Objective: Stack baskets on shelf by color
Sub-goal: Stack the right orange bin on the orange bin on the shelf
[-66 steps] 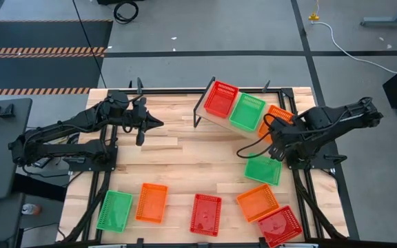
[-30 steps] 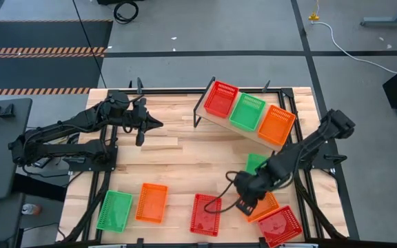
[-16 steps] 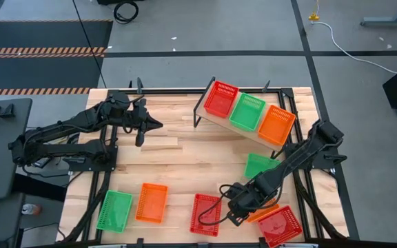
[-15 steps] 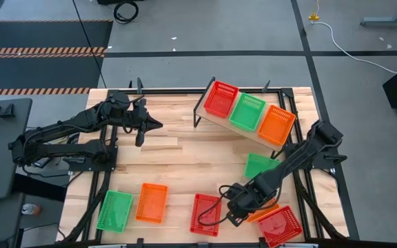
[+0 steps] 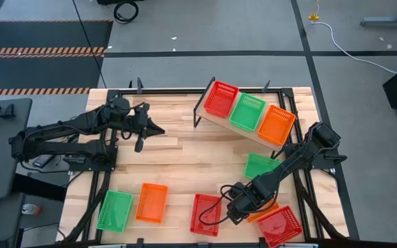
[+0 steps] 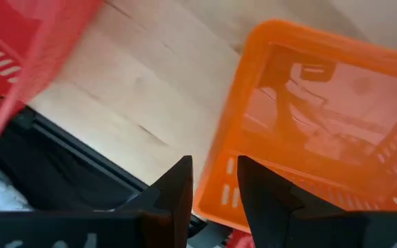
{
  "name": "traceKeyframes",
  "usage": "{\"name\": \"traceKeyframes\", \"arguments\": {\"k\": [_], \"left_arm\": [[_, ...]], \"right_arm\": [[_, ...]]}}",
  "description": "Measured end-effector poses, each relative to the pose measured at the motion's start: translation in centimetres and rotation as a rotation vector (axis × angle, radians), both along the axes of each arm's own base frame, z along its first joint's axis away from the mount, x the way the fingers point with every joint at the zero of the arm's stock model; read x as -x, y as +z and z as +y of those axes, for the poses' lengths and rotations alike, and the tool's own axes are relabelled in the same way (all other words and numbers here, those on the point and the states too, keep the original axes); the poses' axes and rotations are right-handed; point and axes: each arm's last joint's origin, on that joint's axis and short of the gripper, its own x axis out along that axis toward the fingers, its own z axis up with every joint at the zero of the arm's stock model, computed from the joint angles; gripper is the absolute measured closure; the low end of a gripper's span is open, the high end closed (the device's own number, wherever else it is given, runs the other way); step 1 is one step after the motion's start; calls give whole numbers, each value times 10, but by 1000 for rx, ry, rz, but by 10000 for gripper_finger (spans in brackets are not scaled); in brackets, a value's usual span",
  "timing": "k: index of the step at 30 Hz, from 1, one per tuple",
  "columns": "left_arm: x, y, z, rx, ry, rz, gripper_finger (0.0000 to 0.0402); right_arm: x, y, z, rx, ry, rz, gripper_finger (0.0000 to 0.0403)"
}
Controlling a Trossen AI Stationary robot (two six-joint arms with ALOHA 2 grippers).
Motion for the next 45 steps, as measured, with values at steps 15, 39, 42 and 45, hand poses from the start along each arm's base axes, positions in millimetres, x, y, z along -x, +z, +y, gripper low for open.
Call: {"name": "traceKeyframes", "arguments": {"k": [15, 39, 42, 45], "left_arm": [[-3, 0, -14, 10, -74, 0, 373], [-3, 0, -15, 31, -71, 1, 373], [-3, 0, -15, 31, -71, 2, 370], [-3, 0, -15, 32, -70, 2, 372]], "right_arm": [[4, -1, 0, 52, -7, 5, 281], [6, -6, 11, 141, 4, -92, 278], [3, -18, 14, 133, 32, -60, 277], [1, -29, 14, 127, 47, -17, 277]]}}
